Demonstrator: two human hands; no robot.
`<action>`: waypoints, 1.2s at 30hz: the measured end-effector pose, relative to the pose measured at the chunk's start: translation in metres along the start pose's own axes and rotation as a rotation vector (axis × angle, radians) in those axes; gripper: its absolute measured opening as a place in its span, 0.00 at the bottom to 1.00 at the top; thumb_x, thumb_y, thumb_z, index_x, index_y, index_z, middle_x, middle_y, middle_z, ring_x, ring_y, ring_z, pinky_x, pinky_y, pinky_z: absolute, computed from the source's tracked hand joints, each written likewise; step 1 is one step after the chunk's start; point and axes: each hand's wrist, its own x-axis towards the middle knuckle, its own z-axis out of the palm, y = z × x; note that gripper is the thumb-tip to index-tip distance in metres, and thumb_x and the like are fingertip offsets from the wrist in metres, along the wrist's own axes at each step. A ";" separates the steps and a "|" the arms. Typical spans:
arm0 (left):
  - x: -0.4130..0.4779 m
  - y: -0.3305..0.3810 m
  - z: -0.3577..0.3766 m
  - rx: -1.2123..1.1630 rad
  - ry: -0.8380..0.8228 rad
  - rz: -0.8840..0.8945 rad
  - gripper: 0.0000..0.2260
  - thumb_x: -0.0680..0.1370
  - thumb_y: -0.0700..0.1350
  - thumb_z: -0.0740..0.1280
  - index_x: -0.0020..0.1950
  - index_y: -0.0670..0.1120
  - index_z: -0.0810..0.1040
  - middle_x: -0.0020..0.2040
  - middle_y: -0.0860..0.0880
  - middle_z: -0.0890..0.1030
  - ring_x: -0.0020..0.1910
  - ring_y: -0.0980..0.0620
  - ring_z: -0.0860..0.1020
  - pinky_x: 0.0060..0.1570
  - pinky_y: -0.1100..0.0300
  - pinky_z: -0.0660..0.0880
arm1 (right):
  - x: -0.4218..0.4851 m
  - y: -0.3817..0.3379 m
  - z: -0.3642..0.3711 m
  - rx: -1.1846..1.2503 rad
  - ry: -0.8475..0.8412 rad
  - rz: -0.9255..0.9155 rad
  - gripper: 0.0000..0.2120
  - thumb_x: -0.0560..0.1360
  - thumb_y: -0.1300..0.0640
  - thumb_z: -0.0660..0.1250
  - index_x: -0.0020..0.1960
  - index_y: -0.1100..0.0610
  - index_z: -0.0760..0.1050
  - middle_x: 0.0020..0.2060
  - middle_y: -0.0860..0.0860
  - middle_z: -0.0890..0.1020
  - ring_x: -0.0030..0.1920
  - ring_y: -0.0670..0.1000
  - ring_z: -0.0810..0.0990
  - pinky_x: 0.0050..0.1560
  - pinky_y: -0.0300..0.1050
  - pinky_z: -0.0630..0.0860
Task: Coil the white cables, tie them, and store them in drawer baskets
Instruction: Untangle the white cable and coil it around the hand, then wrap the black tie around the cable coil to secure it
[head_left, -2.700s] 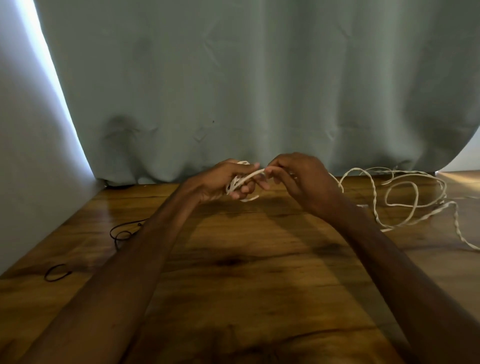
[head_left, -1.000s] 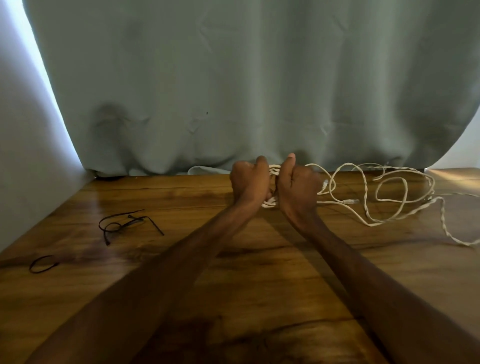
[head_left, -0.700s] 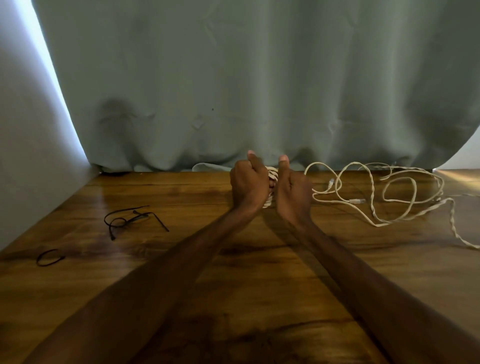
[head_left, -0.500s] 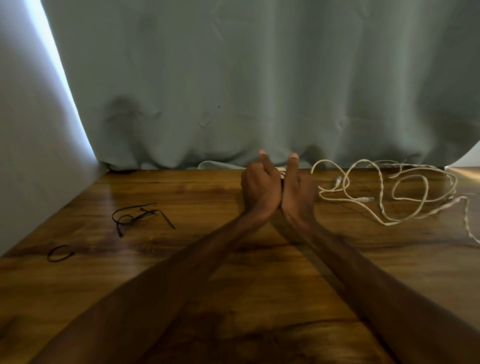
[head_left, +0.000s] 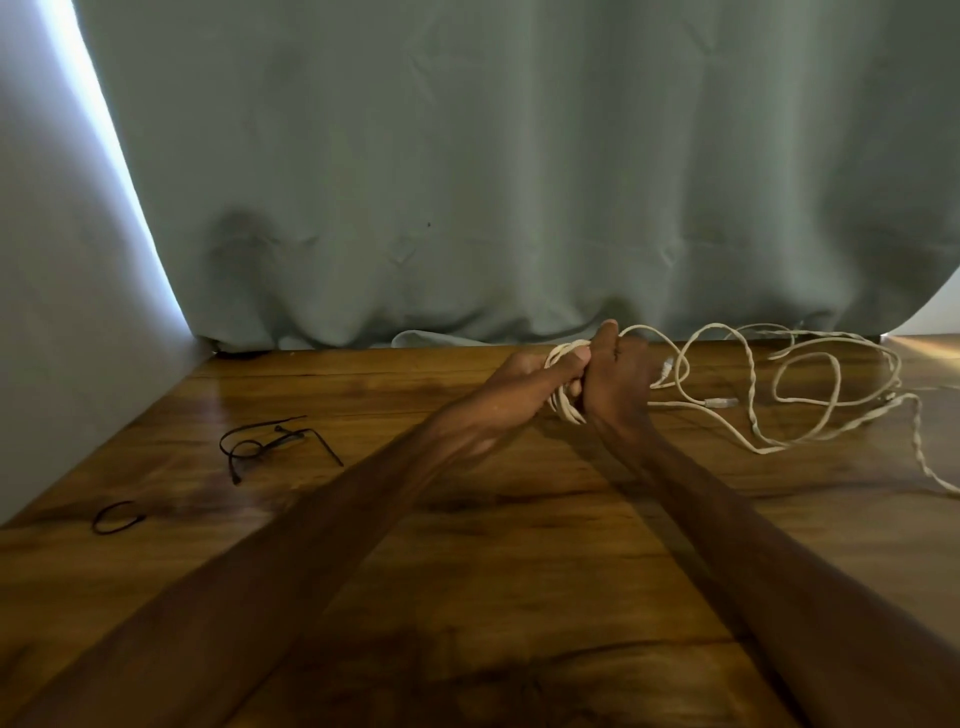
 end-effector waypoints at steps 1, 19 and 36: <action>-0.003 -0.002 -0.004 -0.017 -0.008 -0.007 0.15 0.85 0.52 0.63 0.45 0.44 0.79 0.37 0.49 0.80 0.34 0.58 0.79 0.36 0.70 0.74 | -0.001 0.001 0.003 0.036 -0.015 0.013 0.28 0.85 0.57 0.55 0.26 0.54 0.63 0.24 0.54 0.72 0.28 0.55 0.71 0.37 0.52 0.64; -0.069 -0.047 -0.094 0.000 0.268 -0.047 0.15 0.86 0.49 0.59 0.45 0.44 0.79 0.34 0.51 0.79 0.39 0.52 0.79 0.45 0.58 0.75 | -0.069 -0.025 0.054 0.432 -0.836 0.350 0.26 0.85 0.42 0.54 0.51 0.58 0.85 0.47 0.61 0.87 0.51 0.62 0.87 0.46 0.55 0.81; -0.072 -0.022 -0.205 0.069 0.653 -0.021 0.17 0.87 0.48 0.57 0.40 0.47 0.75 0.25 0.56 0.74 0.26 0.58 0.72 0.29 0.66 0.67 | -0.118 -0.079 0.126 -0.077 -0.965 -0.240 0.11 0.76 0.52 0.73 0.41 0.59 0.85 0.33 0.54 0.86 0.32 0.51 0.83 0.34 0.46 0.78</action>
